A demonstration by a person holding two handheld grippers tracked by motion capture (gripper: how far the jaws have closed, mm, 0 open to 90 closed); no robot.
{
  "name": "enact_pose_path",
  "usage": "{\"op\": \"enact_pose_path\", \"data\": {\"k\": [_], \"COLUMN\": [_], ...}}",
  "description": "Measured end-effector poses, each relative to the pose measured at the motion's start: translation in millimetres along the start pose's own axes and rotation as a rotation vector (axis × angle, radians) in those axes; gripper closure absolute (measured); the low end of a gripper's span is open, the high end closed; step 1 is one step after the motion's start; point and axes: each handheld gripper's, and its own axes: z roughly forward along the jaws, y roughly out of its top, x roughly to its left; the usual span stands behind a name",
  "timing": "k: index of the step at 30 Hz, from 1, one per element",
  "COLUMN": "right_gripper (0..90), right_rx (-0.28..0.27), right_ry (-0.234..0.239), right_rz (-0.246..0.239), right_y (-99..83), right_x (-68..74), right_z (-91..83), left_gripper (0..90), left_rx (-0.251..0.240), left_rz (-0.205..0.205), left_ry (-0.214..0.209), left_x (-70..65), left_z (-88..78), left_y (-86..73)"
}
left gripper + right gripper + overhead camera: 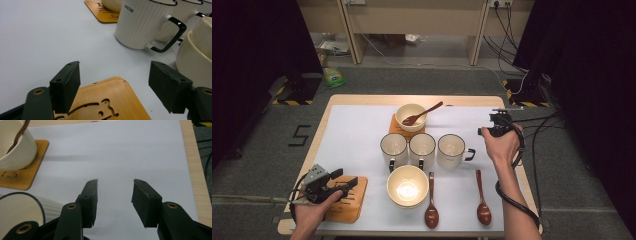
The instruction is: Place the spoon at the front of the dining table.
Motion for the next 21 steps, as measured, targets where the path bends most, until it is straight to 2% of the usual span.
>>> {"op": "enact_pose_path", "data": {"k": [10, 21], "right_gripper": [54.3, 53.8], "right_rx": [0.023, 0.049], "right_ry": [-0.027, -0.040], "right_rz": [0.041, 0.068], "right_y": [-15.9, -32.4], "right_x": [-26.4, -44.7], "right_z": [-4.3, -3.0], "left_gripper": [24.8, 24.8], "left_rx": [0.007, 0.007], "left_rz": [0.002, 0.001], "left_ry": [-0.005, 0.001], "left_x": [-2.0, -1.2], "left_z": [3.9, 1.9], "left_y": [0.3, -1.2]}}
